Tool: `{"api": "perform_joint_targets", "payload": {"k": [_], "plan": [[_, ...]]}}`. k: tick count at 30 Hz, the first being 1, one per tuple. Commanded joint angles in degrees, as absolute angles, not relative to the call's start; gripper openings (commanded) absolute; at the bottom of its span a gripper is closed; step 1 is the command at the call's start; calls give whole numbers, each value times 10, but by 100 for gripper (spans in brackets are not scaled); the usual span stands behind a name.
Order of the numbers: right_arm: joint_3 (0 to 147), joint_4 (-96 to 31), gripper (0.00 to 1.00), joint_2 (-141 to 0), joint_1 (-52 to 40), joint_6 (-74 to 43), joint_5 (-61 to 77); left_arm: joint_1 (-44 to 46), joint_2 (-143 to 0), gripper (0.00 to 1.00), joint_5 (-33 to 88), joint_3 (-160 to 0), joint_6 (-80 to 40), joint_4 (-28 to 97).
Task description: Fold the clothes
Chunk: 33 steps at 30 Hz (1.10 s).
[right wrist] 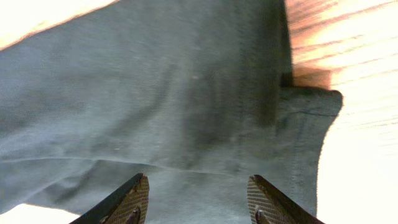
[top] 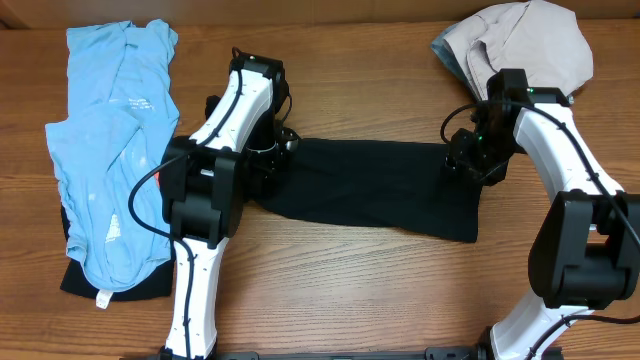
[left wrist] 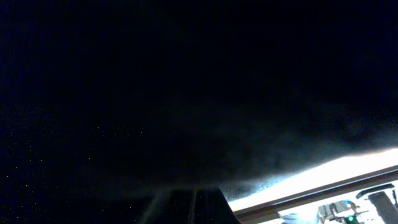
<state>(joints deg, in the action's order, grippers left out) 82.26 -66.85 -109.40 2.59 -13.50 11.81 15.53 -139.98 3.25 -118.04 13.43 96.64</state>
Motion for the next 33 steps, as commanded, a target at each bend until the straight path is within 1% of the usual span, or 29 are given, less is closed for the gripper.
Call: {"api": "perform_joint_targets", "payload": {"k": [1, 4, 5, 6, 8, 9, 11, 13, 16, 19, 21, 23, 24, 25, 26, 27, 28, 29, 33], "plan": [[805, -668, 60, -1086, 31, -133, 67, 162, -1382, 4, 25, -1174, 153, 969], [787, -662, 69, -1086, 31, -137, 34, 162, -1382, 5, 8, -1174, 152, 969], [778, -656, 73, -1086, 31, -137, 30, 162, -1382, 11, 3, -1174, 152, 969], [768, -647, 76, -1086, 31, -137, 26, 162, -1382, 25, -2, -1174, 152, 969], [747, -625, 80, -1086, 31, -137, 24, 161, -1382, 44, -5, -1174, 152, 969], [737, -614, 83, -1086, 31, -137, 24, 161, -1382, 50, -5, -1175, 152, 969], [717, -588, 87, -1087, 31, -137, 23, 161, -1381, 53, -4, -1177, 150, 969], [702, -565, 94, -1087, 32, -137, 7, 163, -1378, 56, -4, -1183, 147, 969], [684, -537, 96, -1087, 32, -137, -16, 166, -1362, 57, -4, -1202, 145, 969], [668, -513, 96, -1087, 32, -137, -10, 166, -1332, 60, -2, -1237, 146, 969], [657, -495, 88, -1087, 32, -137, 13, 166, -1311, 63, 0, -1272, 145, 968], [642, -469, 73, -1087, 32, -137, 55, 166, -1289, 66, 0, -1319, 135, 964], [635, -457, 64, -1087, 32, -137, 73, 166, -1280, 68, 0, -1341, 130, 961], [626, -442, 52, -1087, 31, -137, 89, 166, -1270, 71, 0, -1362, 126, 955], [618, -431, 42, -1087, 31, -137, 98, 166, -1261, 72, 0, -1382, 121, 948], [613, -422, 27, -1087, 31, -139, 104, 166, -1253, 75, 0, -1400, 116, 940], [608, -415, 16, -1087, 32, -154, 100, 166, -1245, 77, 0, -1418, 110, 931], [606, -411, 4, -1087, 35, -168, 92, 165, -1237, 80, 0, -1435, 101, 920], [617, -410, 4, -1086, 66, -187, 80, 163, -1212, 94, 0, -1467, 100, 882]]}}
